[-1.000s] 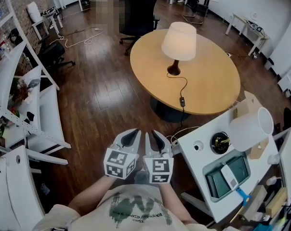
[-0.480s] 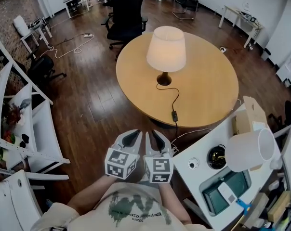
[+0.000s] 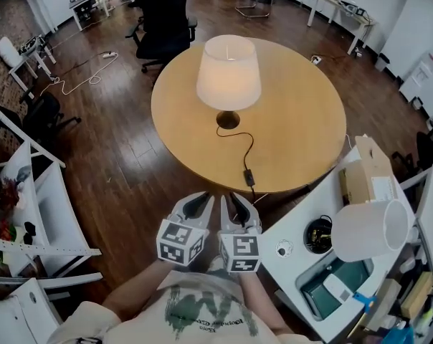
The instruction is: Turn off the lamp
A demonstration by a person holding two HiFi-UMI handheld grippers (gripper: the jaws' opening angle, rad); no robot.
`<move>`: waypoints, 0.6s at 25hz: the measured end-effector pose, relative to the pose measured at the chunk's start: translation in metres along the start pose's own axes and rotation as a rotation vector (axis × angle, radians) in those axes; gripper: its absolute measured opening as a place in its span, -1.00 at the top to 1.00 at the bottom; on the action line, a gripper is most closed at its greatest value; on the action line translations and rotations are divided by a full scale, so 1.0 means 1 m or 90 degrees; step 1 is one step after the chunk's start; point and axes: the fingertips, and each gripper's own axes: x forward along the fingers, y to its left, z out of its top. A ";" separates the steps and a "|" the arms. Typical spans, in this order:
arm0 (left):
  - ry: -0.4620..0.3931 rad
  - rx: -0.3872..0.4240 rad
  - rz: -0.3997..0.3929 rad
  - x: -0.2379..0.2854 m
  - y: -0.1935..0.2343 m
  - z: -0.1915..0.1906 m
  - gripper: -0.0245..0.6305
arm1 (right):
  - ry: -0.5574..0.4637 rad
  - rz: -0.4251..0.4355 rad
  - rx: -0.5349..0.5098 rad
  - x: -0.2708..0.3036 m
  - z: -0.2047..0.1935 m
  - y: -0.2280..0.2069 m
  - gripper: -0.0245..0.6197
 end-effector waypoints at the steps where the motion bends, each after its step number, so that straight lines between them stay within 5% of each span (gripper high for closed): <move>1: 0.003 0.000 -0.011 0.007 0.002 0.000 0.90 | 0.004 -0.010 0.002 0.004 -0.001 -0.005 0.75; 15: 0.073 0.050 -0.228 0.130 0.023 0.016 0.78 | 0.021 -0.231 0.044 0.072 0.008 -0.084 0.75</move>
